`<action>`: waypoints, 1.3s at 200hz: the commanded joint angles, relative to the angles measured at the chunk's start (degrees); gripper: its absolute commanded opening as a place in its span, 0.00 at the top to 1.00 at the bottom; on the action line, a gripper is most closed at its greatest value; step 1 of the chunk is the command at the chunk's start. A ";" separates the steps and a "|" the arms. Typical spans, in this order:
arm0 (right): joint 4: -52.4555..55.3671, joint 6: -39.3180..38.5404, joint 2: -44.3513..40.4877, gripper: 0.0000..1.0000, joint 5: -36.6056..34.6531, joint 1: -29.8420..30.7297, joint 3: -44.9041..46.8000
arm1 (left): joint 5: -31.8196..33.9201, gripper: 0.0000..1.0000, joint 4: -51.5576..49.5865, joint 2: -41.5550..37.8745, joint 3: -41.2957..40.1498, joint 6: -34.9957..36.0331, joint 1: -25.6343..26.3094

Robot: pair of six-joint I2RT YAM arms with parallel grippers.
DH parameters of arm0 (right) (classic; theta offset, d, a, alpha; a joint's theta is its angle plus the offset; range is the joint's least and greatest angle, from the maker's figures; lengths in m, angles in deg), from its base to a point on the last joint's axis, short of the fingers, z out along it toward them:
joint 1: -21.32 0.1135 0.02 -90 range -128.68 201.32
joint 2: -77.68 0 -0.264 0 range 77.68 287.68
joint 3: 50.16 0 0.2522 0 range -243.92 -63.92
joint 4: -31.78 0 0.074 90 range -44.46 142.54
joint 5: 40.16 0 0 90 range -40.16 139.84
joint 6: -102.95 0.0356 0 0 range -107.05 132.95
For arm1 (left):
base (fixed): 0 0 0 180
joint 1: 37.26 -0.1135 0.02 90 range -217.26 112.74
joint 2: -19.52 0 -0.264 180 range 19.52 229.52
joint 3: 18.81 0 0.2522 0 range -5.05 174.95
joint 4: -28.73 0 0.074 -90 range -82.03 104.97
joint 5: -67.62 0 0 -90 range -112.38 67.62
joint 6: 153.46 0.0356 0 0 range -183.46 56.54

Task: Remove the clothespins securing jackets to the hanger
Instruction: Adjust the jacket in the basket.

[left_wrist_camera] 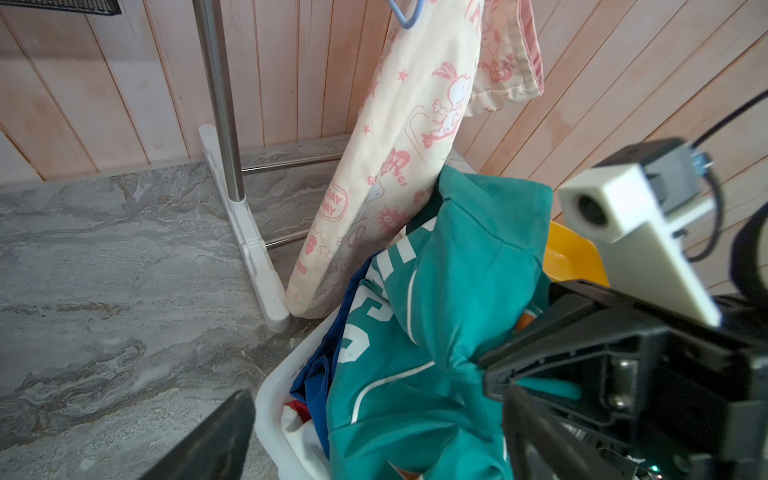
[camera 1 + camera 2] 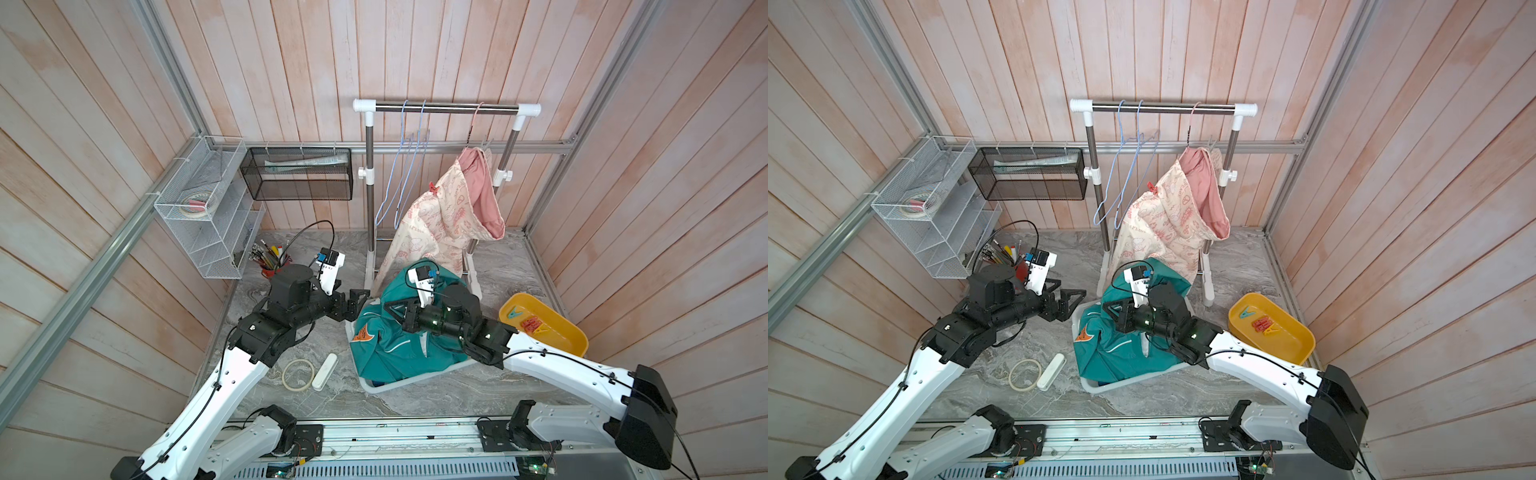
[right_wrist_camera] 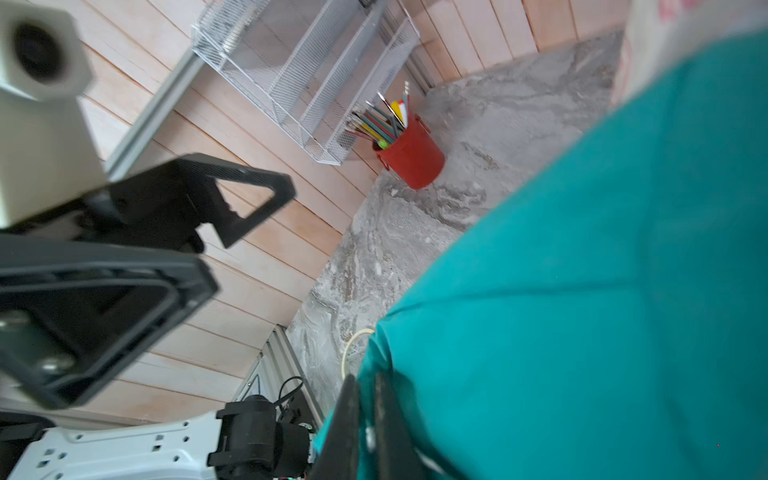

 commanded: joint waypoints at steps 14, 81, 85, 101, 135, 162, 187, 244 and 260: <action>-4.47 7.06 6.59 1.00 -5.81 -1.82 10.18 | -0.44 0.13 0.57 2.34 -1.53 0.88 0.00; 3.30 3.06 3.18 0.45 -6.08 -2.21 8.51 | -2.01 0.31 0.51 5.88 -1.53 1.29 3.63; 4.58 2.42 1.89 0.41 -6.64 -2.21 7.77 | -1.76 0.32 0.44 6.10 -1.54 1.40 4.31; 9.28 0.14 -2.67 0.29 -8.08 -2.29 4.84 | -1.31 0.35 0.34 6.96 -1.68 1.16 7.01; 20.89 -4.38 -8.49 0.23 -10.29 -4.18 -3.90 | -1.56 0.43 2.17 8.42 -2.58 -1.28 11.03; 23.56 -7.70 -9.99 0.24 -5.71 -11.65 -8.87 | -0.48 0.46 3.81 9.78 -4.00 -3.13 14.55; 25.00 -11.80 -7.27 0.25 -3.58 -20.82 -11.89 | 0.26 0.46 4.98 11.34 -5.44 -4.60 17.05; 17.41 -15.64 3.27 0.24 -1.96 -30.25 -7.39 | 8.56 0.44 5.43 13.31 -10.17 -6.88 18.29; 14.12 -15.91 4.25 0.27 0.59 -28.87 -5.48 | 10.60 0.44 5.92 13.38 -11.82 -7.20 18.29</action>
